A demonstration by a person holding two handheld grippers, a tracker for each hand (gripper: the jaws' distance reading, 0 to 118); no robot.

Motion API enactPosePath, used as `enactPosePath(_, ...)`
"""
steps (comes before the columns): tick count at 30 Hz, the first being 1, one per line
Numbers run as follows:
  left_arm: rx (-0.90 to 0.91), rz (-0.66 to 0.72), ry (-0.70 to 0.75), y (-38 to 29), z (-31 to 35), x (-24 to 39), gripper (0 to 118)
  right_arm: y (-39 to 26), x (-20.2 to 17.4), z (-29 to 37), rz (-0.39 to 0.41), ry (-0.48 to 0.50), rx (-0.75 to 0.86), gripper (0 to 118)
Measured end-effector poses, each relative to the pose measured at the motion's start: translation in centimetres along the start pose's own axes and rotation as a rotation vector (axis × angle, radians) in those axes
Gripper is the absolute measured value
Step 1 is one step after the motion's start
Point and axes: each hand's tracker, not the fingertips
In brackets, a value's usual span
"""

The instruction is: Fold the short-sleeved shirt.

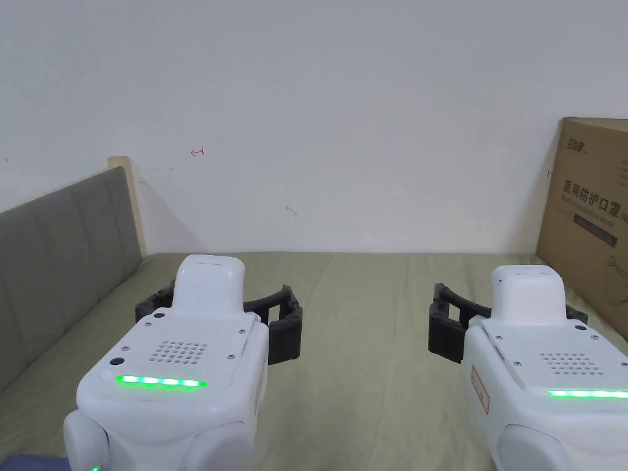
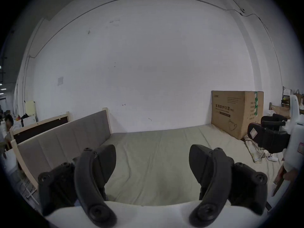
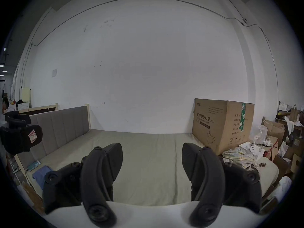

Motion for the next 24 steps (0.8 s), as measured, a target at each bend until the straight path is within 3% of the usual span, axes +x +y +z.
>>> enactPosePath(11,-0.020,0.053,-0.066,-0.2,-0.2,0.1,95,-0.4,-0.1,-0.2,0.010,0.004,-0.020,83)
enactPosePath(16,-0.067,-0.032,0.063,-0.7,-1.2,1.5,95,-0.5,0.0,-0.5,0.022,-0.005,-0.033,83)
enactPosePath(24,-0.053,0.014,-0.035,-1.1,-1.0,1.2,95,-0.9,0.2,-0.7,0.023,-0.006,-0.051,82)
